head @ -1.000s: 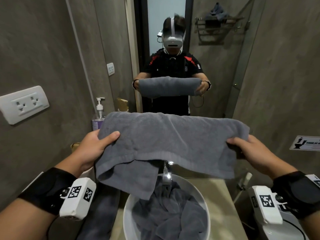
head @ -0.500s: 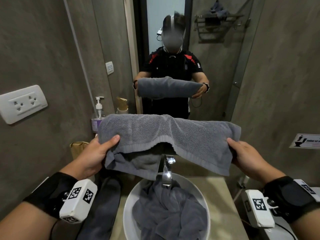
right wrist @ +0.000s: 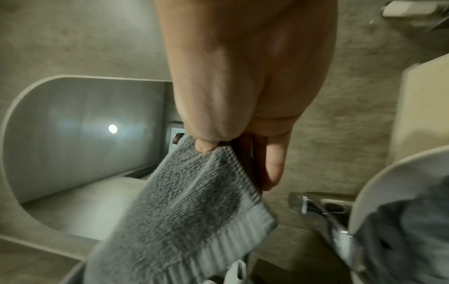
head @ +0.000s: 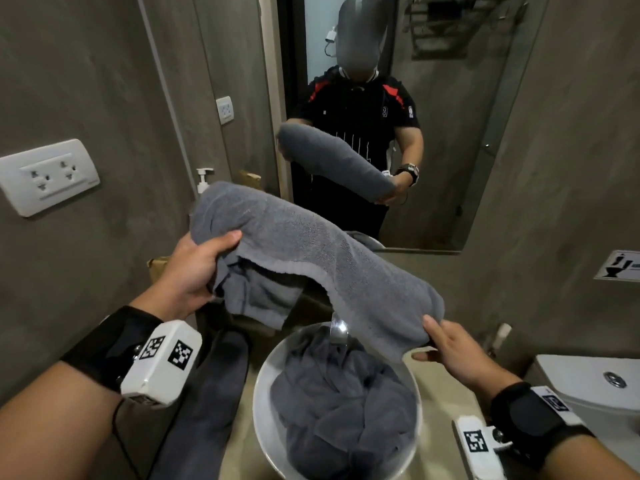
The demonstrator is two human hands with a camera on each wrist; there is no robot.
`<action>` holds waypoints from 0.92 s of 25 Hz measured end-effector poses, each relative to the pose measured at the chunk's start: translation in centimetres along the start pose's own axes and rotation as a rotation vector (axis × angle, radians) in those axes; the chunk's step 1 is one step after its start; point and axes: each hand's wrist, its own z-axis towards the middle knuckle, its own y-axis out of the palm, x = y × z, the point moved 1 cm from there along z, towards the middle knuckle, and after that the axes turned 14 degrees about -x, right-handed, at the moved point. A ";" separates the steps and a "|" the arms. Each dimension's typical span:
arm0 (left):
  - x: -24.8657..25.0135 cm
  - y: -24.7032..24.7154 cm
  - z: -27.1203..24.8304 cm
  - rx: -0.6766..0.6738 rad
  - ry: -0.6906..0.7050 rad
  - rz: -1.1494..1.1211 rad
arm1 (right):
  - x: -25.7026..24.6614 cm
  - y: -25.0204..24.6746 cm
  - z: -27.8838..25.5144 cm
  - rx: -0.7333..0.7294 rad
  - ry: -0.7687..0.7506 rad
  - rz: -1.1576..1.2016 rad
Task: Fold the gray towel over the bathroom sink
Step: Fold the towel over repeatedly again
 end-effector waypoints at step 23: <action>-6.3 6.8 1.7 -0.760 -0.020 1.441 | 5.6 9.0 8.1 -0.554 0.058 -0.045</action>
